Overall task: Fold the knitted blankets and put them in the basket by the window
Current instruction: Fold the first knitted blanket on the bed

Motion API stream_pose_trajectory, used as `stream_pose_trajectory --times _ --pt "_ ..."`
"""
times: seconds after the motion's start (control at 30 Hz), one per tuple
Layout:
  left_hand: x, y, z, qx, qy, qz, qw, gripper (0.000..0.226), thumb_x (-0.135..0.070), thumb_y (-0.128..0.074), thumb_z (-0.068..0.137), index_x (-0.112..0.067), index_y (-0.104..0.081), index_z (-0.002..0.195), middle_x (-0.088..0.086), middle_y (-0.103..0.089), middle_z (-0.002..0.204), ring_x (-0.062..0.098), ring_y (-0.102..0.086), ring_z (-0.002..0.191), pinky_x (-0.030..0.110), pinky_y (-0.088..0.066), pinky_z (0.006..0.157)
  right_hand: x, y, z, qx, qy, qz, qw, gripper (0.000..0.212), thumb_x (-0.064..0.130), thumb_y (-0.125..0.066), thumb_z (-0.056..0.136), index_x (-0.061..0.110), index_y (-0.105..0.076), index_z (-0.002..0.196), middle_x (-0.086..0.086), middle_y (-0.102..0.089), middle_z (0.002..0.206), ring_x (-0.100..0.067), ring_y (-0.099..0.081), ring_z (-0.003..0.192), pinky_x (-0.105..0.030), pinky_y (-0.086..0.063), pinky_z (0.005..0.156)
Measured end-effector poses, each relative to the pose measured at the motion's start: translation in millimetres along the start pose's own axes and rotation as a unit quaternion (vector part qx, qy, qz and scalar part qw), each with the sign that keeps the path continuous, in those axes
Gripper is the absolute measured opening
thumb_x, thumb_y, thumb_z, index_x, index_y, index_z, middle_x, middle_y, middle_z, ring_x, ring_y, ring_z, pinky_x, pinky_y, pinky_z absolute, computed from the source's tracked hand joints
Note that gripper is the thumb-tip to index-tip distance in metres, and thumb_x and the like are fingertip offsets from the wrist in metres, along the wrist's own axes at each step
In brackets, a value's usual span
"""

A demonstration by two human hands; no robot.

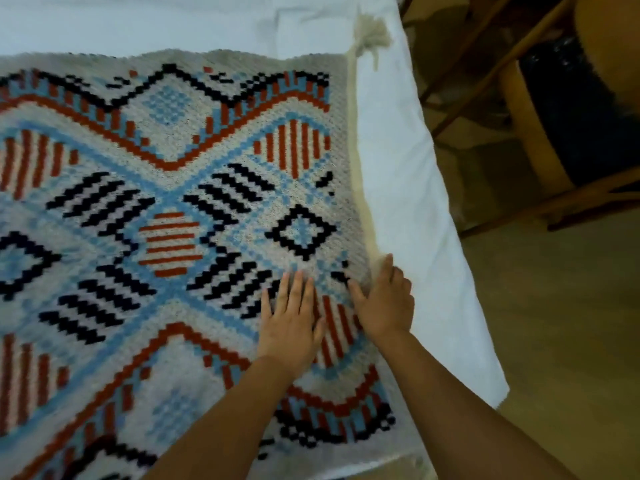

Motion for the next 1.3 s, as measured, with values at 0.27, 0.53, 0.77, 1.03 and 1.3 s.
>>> stream_pose_trajectory --times 0.27,0.53,0.77,1.03,1.3 --pt "-62 -33 -85 0.018 0.011 -0.057 0.998 0.070 -0.051 -0.024 0.098 -0.016 0.001 0.152 0.003 0.003 0.161 0.023 0.005 0.148 0.044 0.001 0.120 -68 -3 -66 0.128 -0.041 0.157 0.978 0.029 0.039 -0.055 0.089 0.019 -0.042 0.073 0.003 -0.048 0.073 -0.020 -0.050 0.072 -0.028 -0.035 0.054" --pt "-78 -25 -128 0.028 0.148 -0.334 0.930 0.054 -0.059 -0.049 0.086 -0.013 -0.056 0.114 0.005 -0.062 0.108 0.024 -0.061 0.098 0.032 -0.049 0.080 -2 -2 -106 0.256 -0.054 0.374 0.890 0.019 0.021 -0.056 0.092 0.006 -0.058 0.102 -0.005 -0.059 0.079 -0.022 -0.057 0.082 -0.035 -0.050 0.077" --pt "14 -16 -166 -0.104 0.398 -0.589 0.696 0.023 -0.013 -0.042 0.095 0.002 -0.058 0.104 0.019 -0.060 0.095 0.030 -0.055 0.083 0.035 -0.043 0.072 85 -19 -147 0.267 -0.015 0.364 0.892 0.018 0.022 -0.049 0.097 0.005 -0.050 0.103 -0.008 -0.056 0.084 -0.020 -0.059 0.073 -0.032 -0.056 0.065" --pt "173 6 -223 -0.131 0.314 -0.421 0.841 0.036 -0.041 -0.063 0.085 -0.012 -0.053 0.104 0.005 -0.063 0.093 0.025 -0.063 0.086 0.032 -0.047 0.065 229 -66 -214 0.249 0.159 0.218 0.930 0.030 0.026 -0.043 0.099 0.008 -0.052 0.077 -0.013 -0.054 0.073 -0.022 -0.051 0.061 -0.033 -0.040 0.055" --pt "362 -20 -297 -0.081 0.342 -0.357 0.866 0.006 -0.018 -0.054 0.084 -0.013 -0.052 0.087 0.008 -0.063 0.093 0.027 -0.062 0.087 0.036 -0.053 0.075 384 -153 -293 0.251 0.206 0.152 0.934 0.036 0.025 -0.045 0.098 0.011 -0.037 0.065 -0.008 -0.035 0.061 -0.021 -0.035 0.052 -0.034 -0.031 0.059"
Point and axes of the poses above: each hand's wrist, its own z-axis towards the middle knuckle, its own y-axis out of the back of the hand, x = y × z, the point moved 3 cm from there along z, towards the middle knuckle
